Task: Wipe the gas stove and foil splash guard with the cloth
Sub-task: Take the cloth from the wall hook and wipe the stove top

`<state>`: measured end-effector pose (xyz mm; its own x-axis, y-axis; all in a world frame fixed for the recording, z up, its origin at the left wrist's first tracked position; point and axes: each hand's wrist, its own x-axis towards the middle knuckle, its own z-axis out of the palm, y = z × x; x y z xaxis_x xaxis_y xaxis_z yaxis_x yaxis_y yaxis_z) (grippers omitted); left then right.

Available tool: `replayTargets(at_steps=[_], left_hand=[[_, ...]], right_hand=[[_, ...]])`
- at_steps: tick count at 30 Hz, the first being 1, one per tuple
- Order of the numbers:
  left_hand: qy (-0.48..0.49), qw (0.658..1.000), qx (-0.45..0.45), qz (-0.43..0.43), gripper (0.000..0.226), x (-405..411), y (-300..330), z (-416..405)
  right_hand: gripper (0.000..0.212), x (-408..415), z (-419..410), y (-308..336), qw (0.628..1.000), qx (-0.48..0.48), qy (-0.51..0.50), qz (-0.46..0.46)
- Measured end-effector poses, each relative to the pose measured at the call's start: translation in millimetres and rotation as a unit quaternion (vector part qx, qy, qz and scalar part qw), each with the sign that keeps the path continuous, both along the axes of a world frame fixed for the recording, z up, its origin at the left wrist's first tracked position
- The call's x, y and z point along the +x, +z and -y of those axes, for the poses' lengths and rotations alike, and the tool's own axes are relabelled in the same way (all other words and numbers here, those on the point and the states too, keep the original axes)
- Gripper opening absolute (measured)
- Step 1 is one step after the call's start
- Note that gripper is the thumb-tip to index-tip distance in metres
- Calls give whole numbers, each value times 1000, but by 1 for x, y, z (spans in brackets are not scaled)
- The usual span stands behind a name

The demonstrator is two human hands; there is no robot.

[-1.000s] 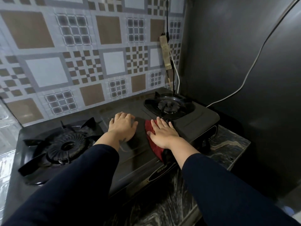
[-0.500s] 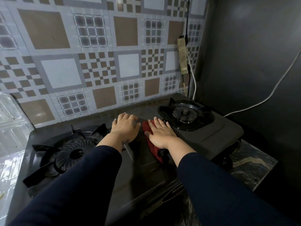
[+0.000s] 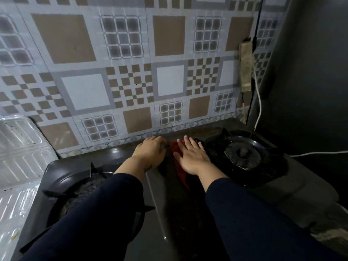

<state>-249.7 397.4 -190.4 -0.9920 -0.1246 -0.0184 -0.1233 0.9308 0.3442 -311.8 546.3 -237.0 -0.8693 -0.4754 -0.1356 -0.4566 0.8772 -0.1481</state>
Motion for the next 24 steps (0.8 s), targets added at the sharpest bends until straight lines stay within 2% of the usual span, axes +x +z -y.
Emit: replayTargets(at_steps=[5,16,24], left_hand=[[0,999,-16,-40,36,-29,8,16],[-41,996,-15,-73,38,-104,0,18],[-51,995,-2,-82,39,-133,-6,4]], right_hand=[[63,-40,15,0,1000,-6,-21,-2],[63,-135,10,2,988,3,-156,18],[64,-199,-28,1,951,41,-304,38]])
